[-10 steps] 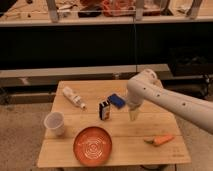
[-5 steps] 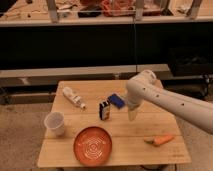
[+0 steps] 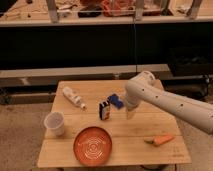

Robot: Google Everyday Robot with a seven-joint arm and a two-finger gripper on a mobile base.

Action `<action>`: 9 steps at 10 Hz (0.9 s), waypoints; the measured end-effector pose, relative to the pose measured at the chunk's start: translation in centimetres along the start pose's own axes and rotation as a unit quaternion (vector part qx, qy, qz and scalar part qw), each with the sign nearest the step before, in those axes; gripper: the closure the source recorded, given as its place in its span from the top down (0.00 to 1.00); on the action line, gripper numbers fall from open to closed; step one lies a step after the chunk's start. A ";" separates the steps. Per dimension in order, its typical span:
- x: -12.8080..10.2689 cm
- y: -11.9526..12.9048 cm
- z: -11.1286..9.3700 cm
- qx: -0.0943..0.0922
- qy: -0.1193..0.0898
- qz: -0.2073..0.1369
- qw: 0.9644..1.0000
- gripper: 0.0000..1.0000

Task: Knock the eraser over

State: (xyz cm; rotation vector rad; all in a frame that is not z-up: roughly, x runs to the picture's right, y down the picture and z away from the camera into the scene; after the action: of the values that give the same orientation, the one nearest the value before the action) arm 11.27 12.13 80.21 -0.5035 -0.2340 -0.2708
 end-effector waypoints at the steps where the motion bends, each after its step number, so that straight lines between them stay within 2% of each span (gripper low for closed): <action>1: -0.2 0.0 0.1 0.001 -0.002 -0.001 1.000 0.62; 2: -0.3 -0.1 0.1 0.002 -0.004 -0.002 1.000 0.49; 4: -0.6 -0.3 0.2 0.003 -0.008 -0.004 1.000 0.33; 5: -0.7 -0.4 0.2 0.005 -0.010 -0.005 1.000 0.19; 6: -0.9 -0.6 0.2 0.008 -0.013 -0.007 1.000 0.09; 7: -1.0 -1.1 0.2 0.011 -0.016 -0.008 1.000 0.05; 9: -1.6 -2.6 0.3 0.015 -0.023 -0.015 1.000 0.02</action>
State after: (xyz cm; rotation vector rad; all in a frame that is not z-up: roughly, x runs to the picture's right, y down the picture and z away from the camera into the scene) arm 8.95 10.39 81.15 -0.4765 -0.2900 -0.2849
